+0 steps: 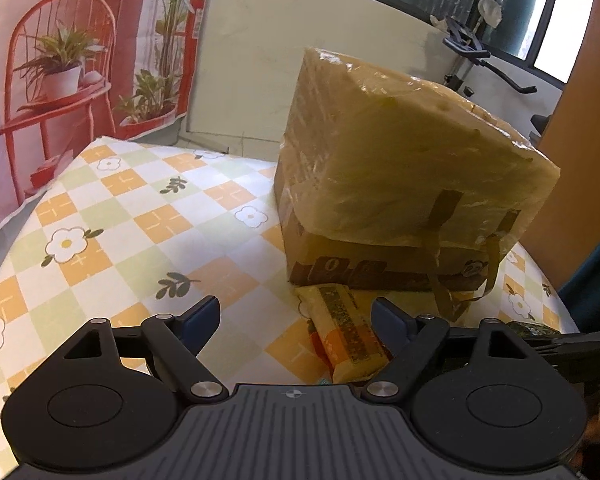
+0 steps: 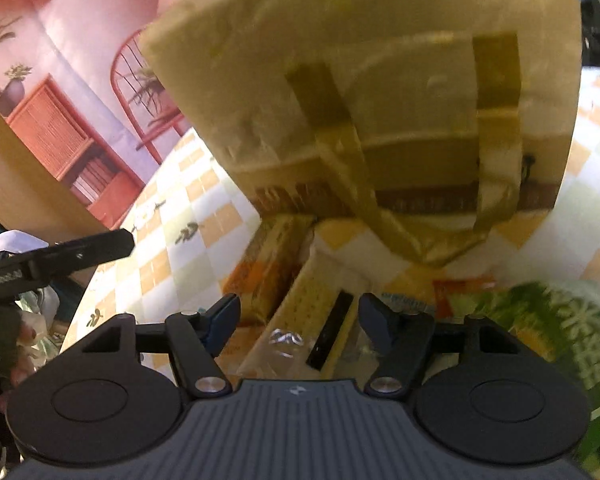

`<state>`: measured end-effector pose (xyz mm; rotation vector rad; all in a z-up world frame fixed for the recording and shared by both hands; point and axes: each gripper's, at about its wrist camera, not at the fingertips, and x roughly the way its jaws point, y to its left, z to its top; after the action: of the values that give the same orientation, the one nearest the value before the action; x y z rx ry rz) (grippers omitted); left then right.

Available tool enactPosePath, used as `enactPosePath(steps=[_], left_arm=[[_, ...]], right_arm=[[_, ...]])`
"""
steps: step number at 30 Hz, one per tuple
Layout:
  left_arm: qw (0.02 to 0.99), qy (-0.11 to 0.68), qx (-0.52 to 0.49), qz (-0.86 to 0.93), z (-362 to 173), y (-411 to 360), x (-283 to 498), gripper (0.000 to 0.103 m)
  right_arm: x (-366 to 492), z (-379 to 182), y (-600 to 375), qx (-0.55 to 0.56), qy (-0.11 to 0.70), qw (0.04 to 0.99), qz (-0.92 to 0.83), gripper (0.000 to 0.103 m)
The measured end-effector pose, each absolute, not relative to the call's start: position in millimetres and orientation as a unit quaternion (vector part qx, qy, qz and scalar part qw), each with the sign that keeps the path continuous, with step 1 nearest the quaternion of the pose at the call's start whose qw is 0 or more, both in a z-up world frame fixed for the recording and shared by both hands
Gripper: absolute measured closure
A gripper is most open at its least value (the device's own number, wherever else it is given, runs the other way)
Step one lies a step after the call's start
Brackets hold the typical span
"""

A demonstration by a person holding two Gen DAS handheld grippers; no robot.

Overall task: Organize snacks
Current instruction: 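Move both tools back toward the remaining snacks beside the box, then grasp wrapped bar with left tool while right tool grasps white wafer pack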

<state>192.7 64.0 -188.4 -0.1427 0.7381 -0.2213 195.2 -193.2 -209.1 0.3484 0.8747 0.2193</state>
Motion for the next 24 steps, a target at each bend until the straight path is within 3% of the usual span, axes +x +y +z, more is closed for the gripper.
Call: enactPosePath(steps=[7, 17, 19, 24], left_arm=[[0.922, 0.366, -0.071, -0.107, -191.8, 63.4, 191.9, 0.019], [0.915, 0.384, -0.069, -0.104, -200.1, 53.2, 193.7, 0.022], [0.912, 0.391, -0.070, -0.105, -203.0, 49.5, 196.4, 0.023], [0.904, 0.405, -0.073, -0.114, -213.4, 35.7, 210.7, 0.024]], right_arm=[[205.9, -228.2, -185.8, 0.172, 0.447, 0.872, 0.100, 0.039], [202.0, -233.0, -190.1, 0.168, 0.423, 0.885, 0.098, 0.049], [197.7, -230.2, -192.7, 0.168, 0.412, 0.890, 0.101, 0.056], [192.4, -225.5, -198.5, 0.164, 0.395, 0.898, 0.099, 0.057]])
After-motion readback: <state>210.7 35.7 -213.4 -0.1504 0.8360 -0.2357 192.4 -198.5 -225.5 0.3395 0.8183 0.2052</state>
